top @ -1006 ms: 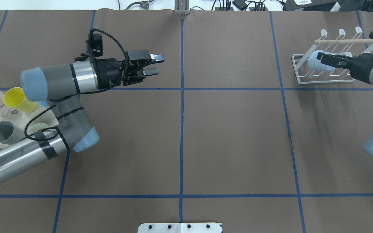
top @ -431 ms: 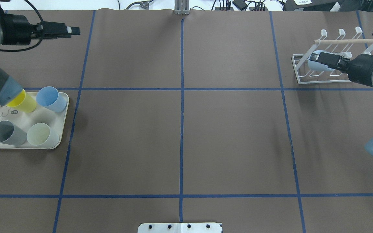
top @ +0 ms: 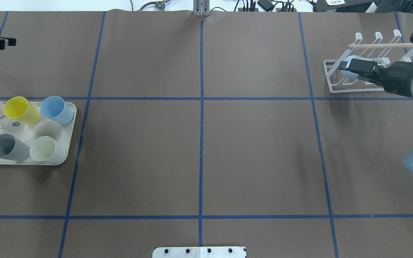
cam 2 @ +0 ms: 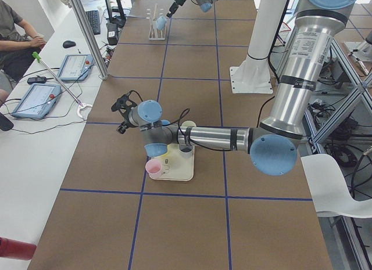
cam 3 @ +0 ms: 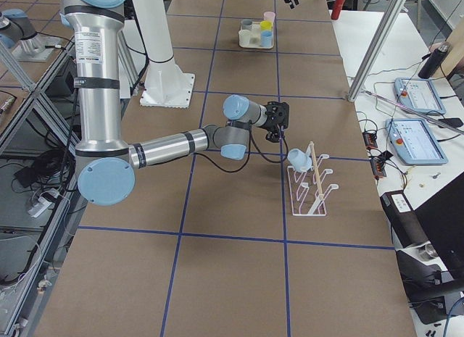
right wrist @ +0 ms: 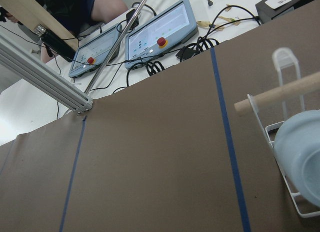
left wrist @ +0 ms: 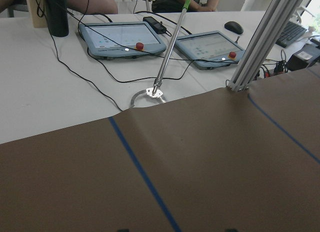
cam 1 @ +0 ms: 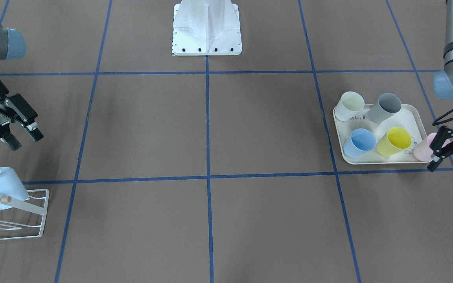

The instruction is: Transfer IKEA cup to right arm and place on rack

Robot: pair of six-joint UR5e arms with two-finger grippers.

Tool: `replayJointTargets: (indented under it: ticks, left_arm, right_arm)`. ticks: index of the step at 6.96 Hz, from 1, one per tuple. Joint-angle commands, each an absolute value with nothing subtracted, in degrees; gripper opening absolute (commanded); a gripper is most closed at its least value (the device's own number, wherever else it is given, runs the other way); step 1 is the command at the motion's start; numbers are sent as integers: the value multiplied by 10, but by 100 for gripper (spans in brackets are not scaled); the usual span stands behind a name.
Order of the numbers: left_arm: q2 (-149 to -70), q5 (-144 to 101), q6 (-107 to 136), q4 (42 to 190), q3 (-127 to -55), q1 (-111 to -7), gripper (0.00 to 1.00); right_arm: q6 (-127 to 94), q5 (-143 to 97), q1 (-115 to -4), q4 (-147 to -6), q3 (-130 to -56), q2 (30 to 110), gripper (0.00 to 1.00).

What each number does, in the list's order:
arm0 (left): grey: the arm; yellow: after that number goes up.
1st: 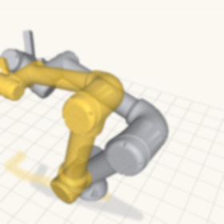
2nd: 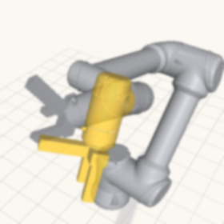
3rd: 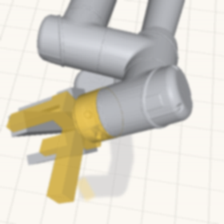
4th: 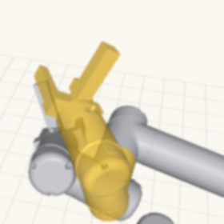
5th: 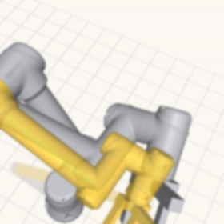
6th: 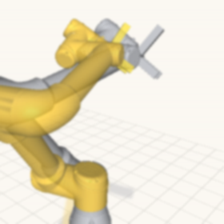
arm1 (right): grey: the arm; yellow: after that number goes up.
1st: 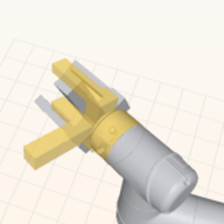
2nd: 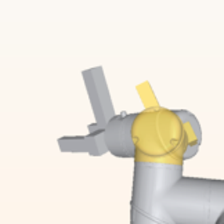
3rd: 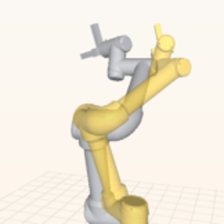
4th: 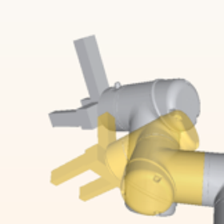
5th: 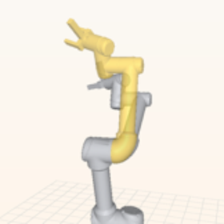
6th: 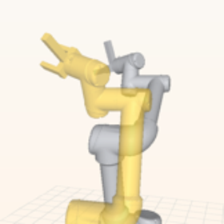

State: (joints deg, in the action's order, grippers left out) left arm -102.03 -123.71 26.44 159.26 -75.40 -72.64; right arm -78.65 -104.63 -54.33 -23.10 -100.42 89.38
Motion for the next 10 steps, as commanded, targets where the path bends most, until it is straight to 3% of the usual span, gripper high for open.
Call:
replayJointTargets:
  ticks: [1,3,10]
  left_arm:
    - [-976,-1220,168,1461,-755,-730,71]
    - [-958,-1223,167,1369,-760,-729,68]
    - [-921,-1293,161,1328,-779,-711,63]
  right_arm:
    - [-789,-1050,-537,-230,-1010,891,100]
    - [-827,-1063,-536,-230,-1019,889,100]
    - [-851,-1086,-532,-230,-1028,889,100]
